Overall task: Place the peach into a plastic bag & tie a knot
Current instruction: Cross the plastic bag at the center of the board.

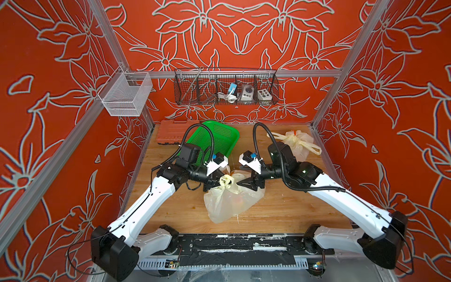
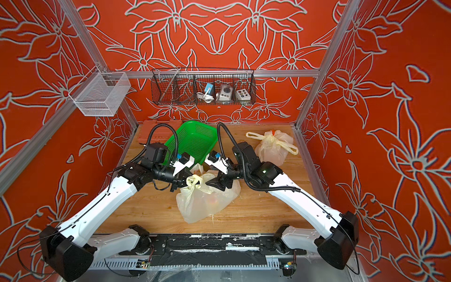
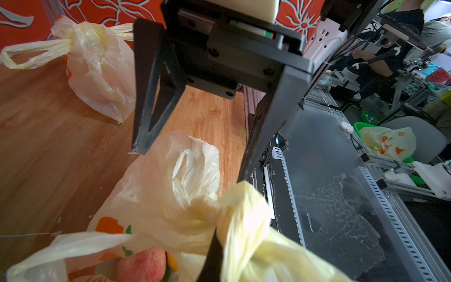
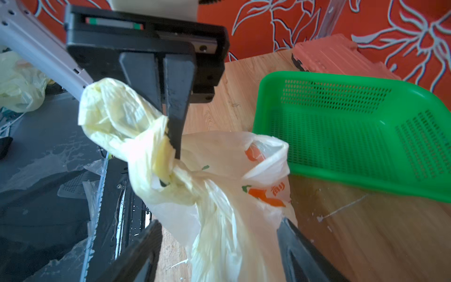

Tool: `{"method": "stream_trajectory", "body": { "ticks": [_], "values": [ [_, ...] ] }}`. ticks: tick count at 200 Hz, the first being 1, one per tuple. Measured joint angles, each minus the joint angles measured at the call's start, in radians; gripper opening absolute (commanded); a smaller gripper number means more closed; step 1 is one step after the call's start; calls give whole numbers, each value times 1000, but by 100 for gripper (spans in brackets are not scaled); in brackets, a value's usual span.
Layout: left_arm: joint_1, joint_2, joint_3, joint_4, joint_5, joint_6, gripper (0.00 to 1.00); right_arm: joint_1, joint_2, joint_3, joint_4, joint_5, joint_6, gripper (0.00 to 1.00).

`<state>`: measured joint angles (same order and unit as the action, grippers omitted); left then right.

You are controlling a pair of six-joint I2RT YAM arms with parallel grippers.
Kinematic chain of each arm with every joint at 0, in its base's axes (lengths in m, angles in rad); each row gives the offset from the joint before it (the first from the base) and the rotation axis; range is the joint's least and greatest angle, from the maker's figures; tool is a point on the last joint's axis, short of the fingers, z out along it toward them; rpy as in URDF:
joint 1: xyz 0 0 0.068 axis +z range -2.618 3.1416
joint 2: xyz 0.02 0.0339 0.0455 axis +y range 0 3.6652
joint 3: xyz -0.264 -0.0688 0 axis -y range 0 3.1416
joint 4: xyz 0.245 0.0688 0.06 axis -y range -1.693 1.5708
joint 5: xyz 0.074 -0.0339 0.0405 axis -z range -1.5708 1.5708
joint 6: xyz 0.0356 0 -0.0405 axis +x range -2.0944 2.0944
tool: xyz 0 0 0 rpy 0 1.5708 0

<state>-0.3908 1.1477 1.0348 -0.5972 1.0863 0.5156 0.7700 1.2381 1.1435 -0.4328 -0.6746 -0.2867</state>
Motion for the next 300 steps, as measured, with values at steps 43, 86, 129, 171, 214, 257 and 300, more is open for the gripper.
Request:
{"method": "stream_trajectory", "body": {
  "ticks": [43, 86, 129, 171, 214, 257, 300],
  "values": [
    [0, 18, 8, -24, 46, 28, 0, 0, 114, 45, 8, -140, -121, 71],
    [4, 31, 17, -32, 63, 42, 0, 0, 172, 80, -3, -219, -174, 44],
    [24, 34, 29, -1, 32, 34, 0, 3, 174, 54, 45, -248, -66, 0],
    [24, -5, -36, 132, 7, -109, 5, 1, 135, -50, 274, -172, 95, 0],
    [69, -108, -122, 225, 6, -261, 28, 6, 67, -140, 406, -79, 198, 0],
    [82, -159, -183, 277, -5, -332, 29, 2, 55, -146, 454, -23, 266, 0],
    [21, -188, -300, 494, -65, -447, 27, 5, 52, -168, 540, 13, 408, 0]
  ]
}}
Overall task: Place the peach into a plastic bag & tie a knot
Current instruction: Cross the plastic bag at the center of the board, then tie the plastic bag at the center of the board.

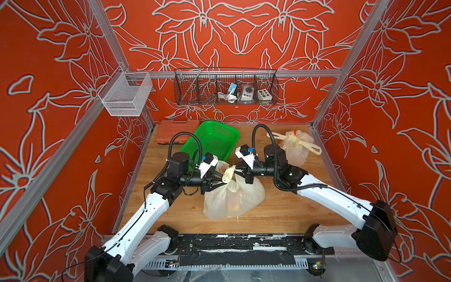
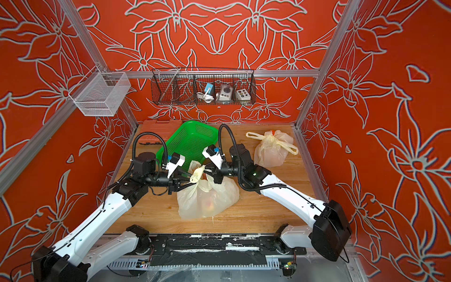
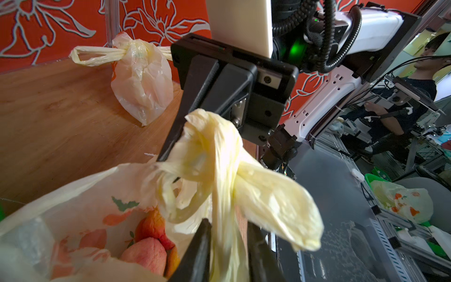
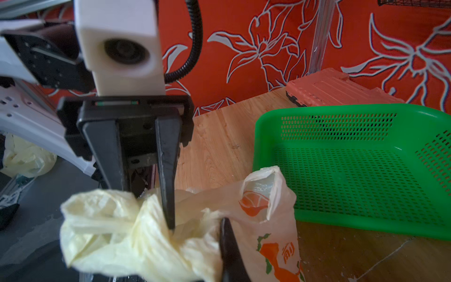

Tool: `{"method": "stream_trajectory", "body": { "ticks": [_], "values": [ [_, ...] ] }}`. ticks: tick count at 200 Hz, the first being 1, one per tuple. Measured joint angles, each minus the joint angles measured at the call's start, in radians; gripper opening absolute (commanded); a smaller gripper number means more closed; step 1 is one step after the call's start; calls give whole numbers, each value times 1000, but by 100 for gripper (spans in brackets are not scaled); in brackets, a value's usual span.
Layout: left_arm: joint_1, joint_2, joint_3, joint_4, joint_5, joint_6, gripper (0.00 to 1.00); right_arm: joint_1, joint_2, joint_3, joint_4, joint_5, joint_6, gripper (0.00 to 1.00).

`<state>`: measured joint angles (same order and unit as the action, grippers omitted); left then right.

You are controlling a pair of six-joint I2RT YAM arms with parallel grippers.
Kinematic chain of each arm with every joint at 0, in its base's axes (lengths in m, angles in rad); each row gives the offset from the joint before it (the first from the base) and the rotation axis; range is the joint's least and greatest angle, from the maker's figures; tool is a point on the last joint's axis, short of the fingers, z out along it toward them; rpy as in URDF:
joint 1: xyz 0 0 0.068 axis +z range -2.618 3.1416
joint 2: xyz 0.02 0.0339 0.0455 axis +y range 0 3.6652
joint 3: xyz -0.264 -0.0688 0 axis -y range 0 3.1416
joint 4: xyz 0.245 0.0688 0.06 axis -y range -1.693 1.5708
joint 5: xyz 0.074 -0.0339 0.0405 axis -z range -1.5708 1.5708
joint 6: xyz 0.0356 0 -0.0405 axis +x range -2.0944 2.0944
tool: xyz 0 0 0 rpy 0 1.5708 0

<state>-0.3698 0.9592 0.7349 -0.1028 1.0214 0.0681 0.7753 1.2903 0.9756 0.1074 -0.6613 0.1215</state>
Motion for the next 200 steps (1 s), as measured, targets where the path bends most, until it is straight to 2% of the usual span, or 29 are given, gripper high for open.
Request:
{"method": "stream_trajectory", "body": {
  "ticks": [31, 55, 75, 103, 134, 152, 161, 177, 200],
  "values": [
    [-146, 82, -10, 171, -86, -50, 33, 14, 7, -29, 145, 60, 151, 0],
    [-192, 100, -28, 217, -156, -62, 41, 16, 25, -59, 249, 67, 238, 0],
    [-190, 0, -82, 193, -236, -49, 49, 16, 27, -83, 304, 61, 285, 0],
    [-165, -190, -123, 125, -305, -42, 49, 16, 27, -94, 356, 33, 332, 0],
    [-115, -300, -122, 59, -330, -50, 41, 16, 34, -95, 410, -3, 372, 0],
    [-66, -318, -111, 40, -332, -89, 12, 16, 44, -95, 429, -21, 389, 0],
    [-42, -314, -98, 30, -336, -100, 5, 16, 49, -95, 433, -29, 394, 0],
    [-1, -281, -59, 23, -340, -156, 4, 16, 52, -95, 438, -39, 401, 0],
    [30, -187, 8, 32, -315, -255, 9, 16, 52, -98, 459, -47, 412, 0]
  ]
}}
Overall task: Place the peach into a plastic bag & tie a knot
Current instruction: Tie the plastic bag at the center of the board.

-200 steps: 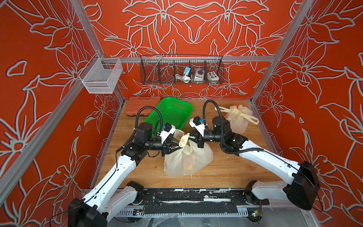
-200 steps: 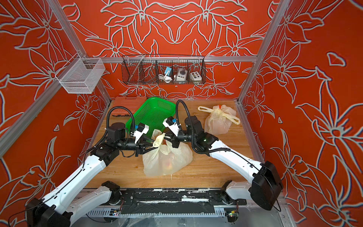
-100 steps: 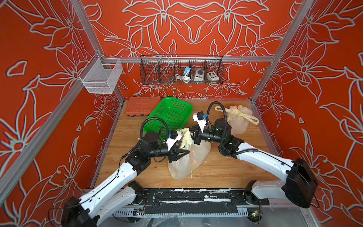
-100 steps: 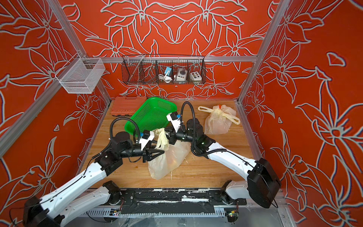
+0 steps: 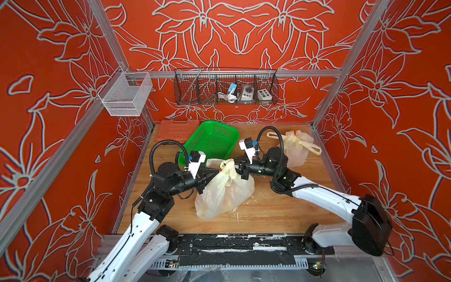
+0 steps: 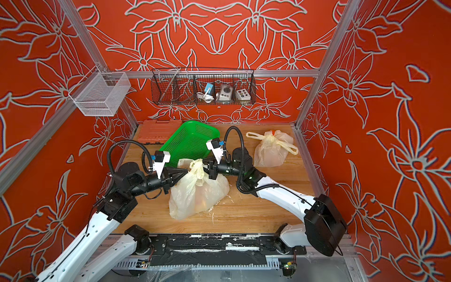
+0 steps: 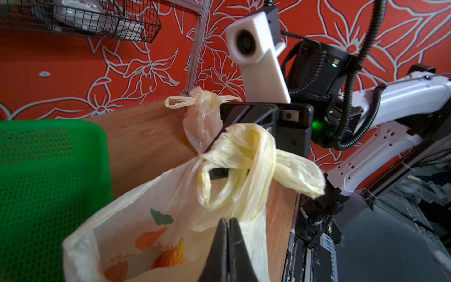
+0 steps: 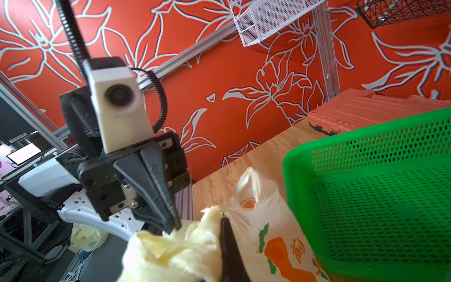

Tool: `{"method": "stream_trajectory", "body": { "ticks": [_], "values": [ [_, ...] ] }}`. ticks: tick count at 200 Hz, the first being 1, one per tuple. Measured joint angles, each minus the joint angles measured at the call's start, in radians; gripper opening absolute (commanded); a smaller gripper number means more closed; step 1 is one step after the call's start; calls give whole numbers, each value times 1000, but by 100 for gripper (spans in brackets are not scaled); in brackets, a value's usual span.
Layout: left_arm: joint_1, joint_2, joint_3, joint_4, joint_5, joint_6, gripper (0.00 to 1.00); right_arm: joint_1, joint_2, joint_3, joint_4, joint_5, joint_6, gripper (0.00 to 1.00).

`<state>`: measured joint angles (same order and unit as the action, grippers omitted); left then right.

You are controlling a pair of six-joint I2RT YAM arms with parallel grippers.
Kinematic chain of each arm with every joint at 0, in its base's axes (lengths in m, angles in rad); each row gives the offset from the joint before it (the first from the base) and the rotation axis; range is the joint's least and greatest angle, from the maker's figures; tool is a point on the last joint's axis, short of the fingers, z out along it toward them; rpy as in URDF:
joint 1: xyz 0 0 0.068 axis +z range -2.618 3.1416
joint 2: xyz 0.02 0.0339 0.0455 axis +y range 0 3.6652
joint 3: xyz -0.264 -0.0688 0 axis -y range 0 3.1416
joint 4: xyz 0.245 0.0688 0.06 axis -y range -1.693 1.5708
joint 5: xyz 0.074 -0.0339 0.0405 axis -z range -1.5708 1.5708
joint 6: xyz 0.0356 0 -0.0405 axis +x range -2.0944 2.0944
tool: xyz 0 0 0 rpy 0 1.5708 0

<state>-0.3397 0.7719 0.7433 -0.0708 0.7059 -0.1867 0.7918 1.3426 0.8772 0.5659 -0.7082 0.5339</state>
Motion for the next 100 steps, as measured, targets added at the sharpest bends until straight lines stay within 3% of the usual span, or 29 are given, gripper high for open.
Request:
{"method": "stream_trajectory", "body": {
  "ticks": [14, 31, 55, 69, 87, 100],
  "values": [
    [3, 58, 23, 19, 28, -63, 18, 0, 0, -5, 7, -1, 3, 0],
    [5, 101, 25, 31, 56, -115, 38, 0, 1, -6, 10, -2, 5, 0],
    [7, 66, 22, 21, 98, -137, 48, -9, 2, -6, 11, -1, 8, 0],
    [7, 22, 35, -23, 118, -111, 46, -13, 2, -6, 10, -1, 9, 0],
    [14, 1, 64, -63, 127, -89, 28, -16, 6, -6, 13, -5, 11, 0],
    [20, 12, 81, -67, 131, -93, 21, -17, 13, -6, 18, -7, 17, 0]
  ]
}}
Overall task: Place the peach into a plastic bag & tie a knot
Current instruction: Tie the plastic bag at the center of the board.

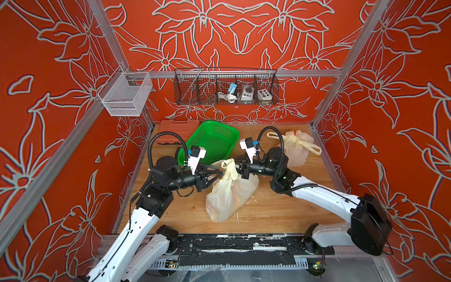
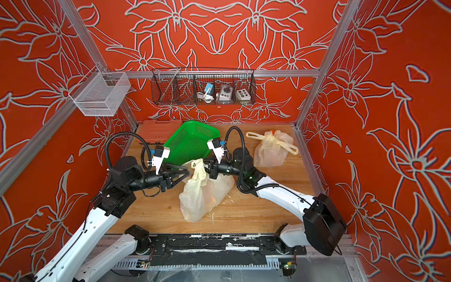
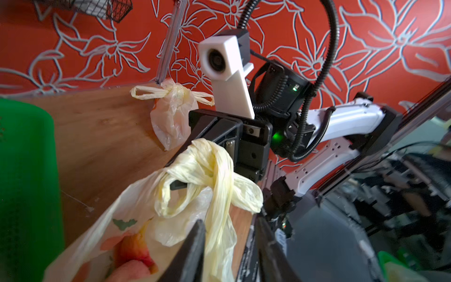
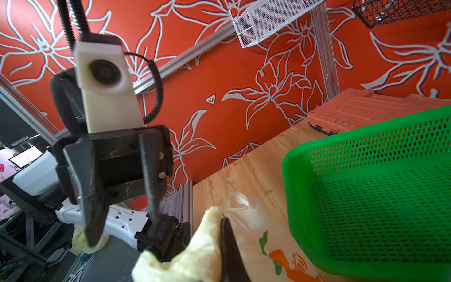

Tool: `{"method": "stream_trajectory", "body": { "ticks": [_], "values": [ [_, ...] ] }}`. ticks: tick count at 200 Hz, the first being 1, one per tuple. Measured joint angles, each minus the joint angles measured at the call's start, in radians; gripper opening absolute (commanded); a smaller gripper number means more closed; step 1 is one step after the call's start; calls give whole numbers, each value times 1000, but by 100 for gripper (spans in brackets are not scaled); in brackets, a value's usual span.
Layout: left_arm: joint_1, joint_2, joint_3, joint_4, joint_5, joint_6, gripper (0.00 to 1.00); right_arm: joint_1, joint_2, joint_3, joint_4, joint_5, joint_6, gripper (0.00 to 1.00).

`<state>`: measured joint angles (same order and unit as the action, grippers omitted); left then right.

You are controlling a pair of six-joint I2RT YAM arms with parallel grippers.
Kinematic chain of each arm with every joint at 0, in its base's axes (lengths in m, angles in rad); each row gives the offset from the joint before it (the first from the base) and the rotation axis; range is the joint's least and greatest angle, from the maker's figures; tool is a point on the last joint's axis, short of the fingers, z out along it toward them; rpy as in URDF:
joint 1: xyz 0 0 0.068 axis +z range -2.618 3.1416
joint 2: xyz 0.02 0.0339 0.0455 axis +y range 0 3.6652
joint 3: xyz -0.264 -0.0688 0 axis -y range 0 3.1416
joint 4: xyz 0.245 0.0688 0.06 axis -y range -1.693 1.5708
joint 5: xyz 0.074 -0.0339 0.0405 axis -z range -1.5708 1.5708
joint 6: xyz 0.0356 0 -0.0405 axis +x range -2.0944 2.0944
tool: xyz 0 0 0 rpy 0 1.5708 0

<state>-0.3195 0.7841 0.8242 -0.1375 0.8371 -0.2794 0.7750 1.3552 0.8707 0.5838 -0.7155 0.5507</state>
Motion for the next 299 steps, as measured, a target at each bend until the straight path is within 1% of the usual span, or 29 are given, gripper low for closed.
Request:
{"method": "stream_trajectory", "body": {
  "ticks": [14, 29, 45, 61, 94, 126, 171, 184, 197, 211, 225, 236, 248, 260, 283, 299],
  "values": [
    [2, 32, 10, 5, 0, -13, 20, -1, 4, 0, 1, 0, 9, 0],
    [4, 74, 10, 10, 2, -32, 23, -1, 5, 0, 1, 0, 13, 0],
    [5, 118, -2, 14, 3, -51, 28, -1, 5, 0, 1, -1, 14, 0],
    [5, 126, -23, 19, 3, -65, 36, -1, 5, 0, 2, -3, 18, 0],
    [5, 134, -35, 27, 2, -66, 42, -1, 10, 0, 26, -26, 39, 0],
    [5, 170, -35, 77, 14, -76, 44, -1, 19, 0, 46, -48, 58, 0],
    [5, 187, -32, 103, 38, -68, 26, -3, 29, 0, 76, -76, 86, 0],
    [5, 191, -30, 101, 45, -59, 18, -5, 35, 0, 89, -90, 94, 0],
    [5, 195, -26, 97, 54, -43, 6, -6, 40, 0, 95, -94, 98, 0],
    [5, 193, -21, 87, 59, -26, 0, -6, 41, 0, 97, -94, 100, 0],
    [5, 187, -18, 72, 58, -2, 0, -8, 41, 0, 96, -94, 100, 0],
    [5, 178, -18, 59, 55, 14, 0, -12, 41, 0, 92, -94, 99, 7],
    [5, 168, -18, 45, 55, 28, 0, -14, 39, 0, 82, -94, 97, 9],
    [5, 161, -18, 37, 54, 39, 0, -18, 31, 0, 64, -94, 91, 14],
    [6, 158, -18, 19, 52, 55, 0, -31, 0, -2, -6, -86, 58, 29],
    [7, 159, -18, 5, 47, 62, 0, -43, -38, -8, -68, -64, 39, 36]
  ]
}}
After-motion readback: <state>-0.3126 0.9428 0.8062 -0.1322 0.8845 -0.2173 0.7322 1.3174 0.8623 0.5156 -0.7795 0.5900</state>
